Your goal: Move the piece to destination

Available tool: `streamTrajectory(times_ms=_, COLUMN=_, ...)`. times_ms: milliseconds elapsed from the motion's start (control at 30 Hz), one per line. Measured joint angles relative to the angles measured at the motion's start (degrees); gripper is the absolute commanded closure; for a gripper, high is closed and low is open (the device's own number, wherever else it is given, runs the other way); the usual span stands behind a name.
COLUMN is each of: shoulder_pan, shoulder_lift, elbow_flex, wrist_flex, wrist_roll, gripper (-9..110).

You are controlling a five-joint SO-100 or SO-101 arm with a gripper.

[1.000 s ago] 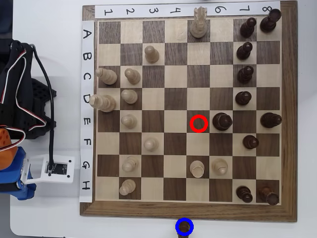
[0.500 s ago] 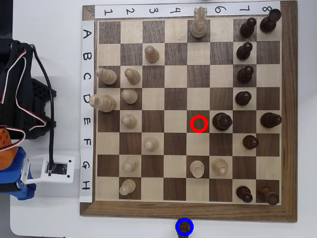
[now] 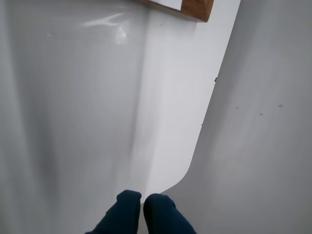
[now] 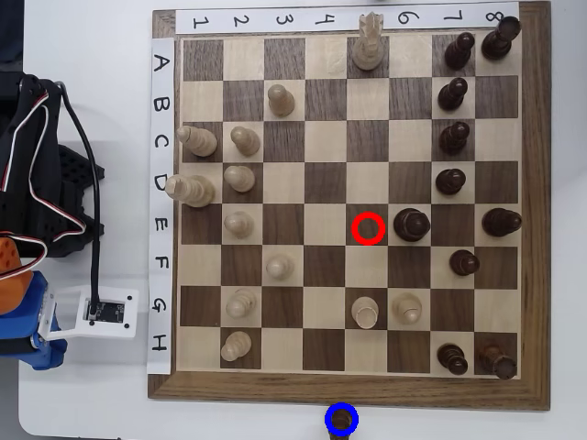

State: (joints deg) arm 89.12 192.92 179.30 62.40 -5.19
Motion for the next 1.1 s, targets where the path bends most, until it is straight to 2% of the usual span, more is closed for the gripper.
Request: streamTrajectory(times_ms=1100, shoulder_pan=0.7, shoulder_lift=0.0, elbow_flex=0.0, wrist_flex=0.0, wrist_roll=0.18, gripper=101)
